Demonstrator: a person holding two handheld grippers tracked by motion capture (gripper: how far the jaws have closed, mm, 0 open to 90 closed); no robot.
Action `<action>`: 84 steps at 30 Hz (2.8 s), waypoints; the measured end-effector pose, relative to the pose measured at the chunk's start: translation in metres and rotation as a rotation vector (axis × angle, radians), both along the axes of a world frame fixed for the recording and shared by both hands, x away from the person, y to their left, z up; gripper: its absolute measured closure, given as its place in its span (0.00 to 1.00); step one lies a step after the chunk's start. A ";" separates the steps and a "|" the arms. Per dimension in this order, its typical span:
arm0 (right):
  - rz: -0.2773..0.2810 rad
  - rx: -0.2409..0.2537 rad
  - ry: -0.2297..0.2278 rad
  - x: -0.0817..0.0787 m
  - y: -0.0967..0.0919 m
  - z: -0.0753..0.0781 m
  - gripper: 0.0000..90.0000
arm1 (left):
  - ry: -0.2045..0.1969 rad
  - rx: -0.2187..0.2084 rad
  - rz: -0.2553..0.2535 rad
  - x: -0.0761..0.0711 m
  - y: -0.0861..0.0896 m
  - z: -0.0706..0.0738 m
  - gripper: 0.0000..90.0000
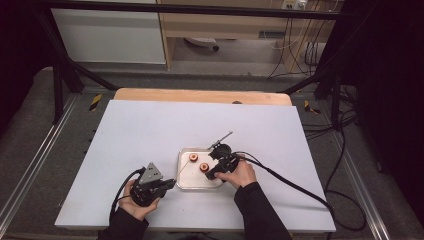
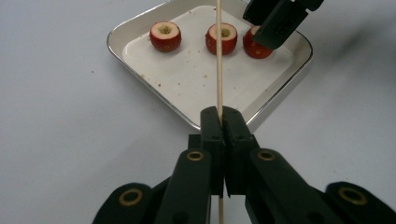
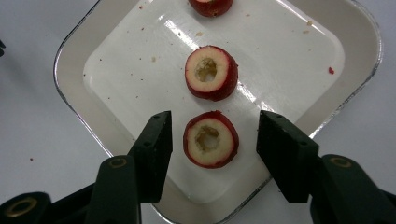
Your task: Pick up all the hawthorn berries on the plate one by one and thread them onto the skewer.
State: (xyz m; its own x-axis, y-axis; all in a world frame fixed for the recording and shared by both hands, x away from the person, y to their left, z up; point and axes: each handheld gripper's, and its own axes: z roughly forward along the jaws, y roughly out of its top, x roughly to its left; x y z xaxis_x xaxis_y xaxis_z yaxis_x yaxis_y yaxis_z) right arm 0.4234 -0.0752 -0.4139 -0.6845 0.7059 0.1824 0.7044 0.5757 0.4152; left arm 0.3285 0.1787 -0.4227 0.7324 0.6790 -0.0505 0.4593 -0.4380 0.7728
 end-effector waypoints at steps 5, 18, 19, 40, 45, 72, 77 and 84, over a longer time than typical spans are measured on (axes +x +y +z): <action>-0.003 -0.007 0.017 0.002 0.000 -0.002 0.59 | 0.005 0.007 0.000 0.000 -0.001 -0.001 0.98; -0.005 -0.010 0.057 0.004 0.001 -0.006 0.67 | 0.006 0.015 -0.015 0.000 -0.003 -0.002 0.98; -0.011 -0.014 0.064 0.004 0.001 -0.005 0.67 | 0.001 0.015 -0.015 0.000 -0.003 -0.002 0.98; -0.167 0.474 -0.151 -0.017 -0.028 0.033 0.67 | -0.039 -0.047 0.027 -0.006 0.000 0.005 0.98; -0.225 0.650 -0.212 -0.022 -0.029 0.028 0.67 | -0.036 -0.063 0.044 -0.008 0.001 0.007 0.98; -0.406 1.080 -0.426 -0.033 -0.010 0.012 0.67 | -0.012 -0.148 0.059 -0.009 -0.006 0.011 0.98; -0.425 1.121 -0.430 -0.035 -0.007 0.008 0.67 | -0.018 -0.165 0.061 -0.008 -0.011 0.012 0.98; -0.420 1.127 -0.422 -0.035 -0.007 0.007 0.67 | -0.016 -0.172 0.060 -0.007 -0.011 0.013 0.98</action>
